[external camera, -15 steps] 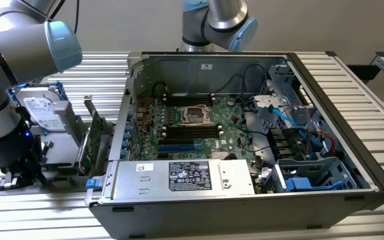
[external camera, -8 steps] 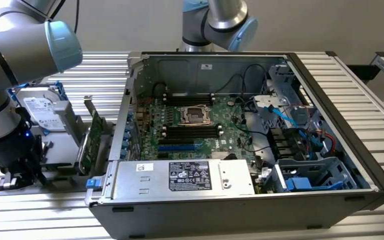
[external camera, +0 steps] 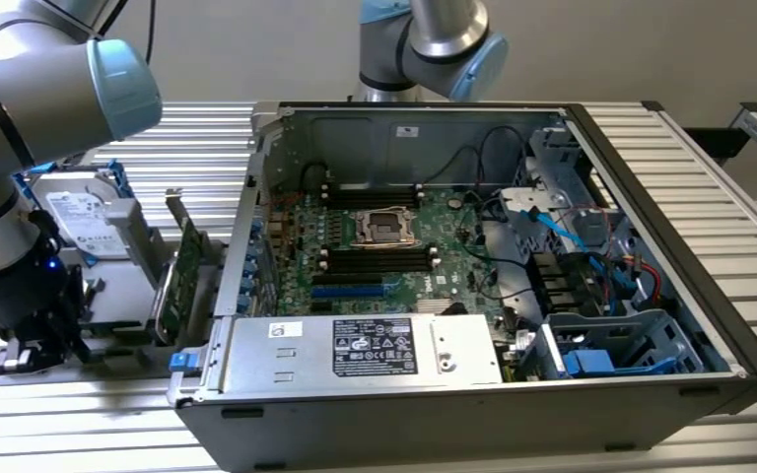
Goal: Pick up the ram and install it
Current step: 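Pick up the ram and move it above insertion slot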
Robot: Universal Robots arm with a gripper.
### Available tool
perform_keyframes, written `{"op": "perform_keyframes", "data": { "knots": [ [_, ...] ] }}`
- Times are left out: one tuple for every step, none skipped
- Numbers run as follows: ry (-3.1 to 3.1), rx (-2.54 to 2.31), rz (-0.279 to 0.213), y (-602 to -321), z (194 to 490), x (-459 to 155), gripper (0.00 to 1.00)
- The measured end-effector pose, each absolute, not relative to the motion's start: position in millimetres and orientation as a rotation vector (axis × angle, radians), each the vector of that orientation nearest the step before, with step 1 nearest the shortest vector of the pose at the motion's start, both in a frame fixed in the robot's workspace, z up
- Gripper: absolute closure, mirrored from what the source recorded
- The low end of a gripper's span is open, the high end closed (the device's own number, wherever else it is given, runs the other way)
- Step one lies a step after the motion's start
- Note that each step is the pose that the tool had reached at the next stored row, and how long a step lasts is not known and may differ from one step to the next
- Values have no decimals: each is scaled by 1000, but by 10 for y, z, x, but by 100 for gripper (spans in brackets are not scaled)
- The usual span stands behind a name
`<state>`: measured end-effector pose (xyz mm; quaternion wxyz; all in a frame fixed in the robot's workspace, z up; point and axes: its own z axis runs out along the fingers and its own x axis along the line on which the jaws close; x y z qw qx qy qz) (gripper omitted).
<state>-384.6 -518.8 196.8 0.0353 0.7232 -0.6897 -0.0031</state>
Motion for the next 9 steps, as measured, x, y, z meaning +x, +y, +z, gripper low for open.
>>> {"op": "perform_keyframes", "data": {
  "knots": [
    [-2120,2222,-10,-5188,1988,-3846,86],
    [-2120,2222,-10,-5188,2010,-3846,86],
    [-2119,2222,-10,-5188,2039,-3846,86],
    [-2119,2222,-10,-5188,2080,-3846,86],
    [-2119,2222,-10,-5188,2121,-3846,86],
    [-2119,2222,-10,-5188,2163,-3846,86],
    [-2119,2222,-10,-5188,2209,-3846,86],
    [-2119,2222,-10,-5188,2254,-3846,86],
    [-2119,2222,-10,-5188,2298,-3846,86]
  ]
}}
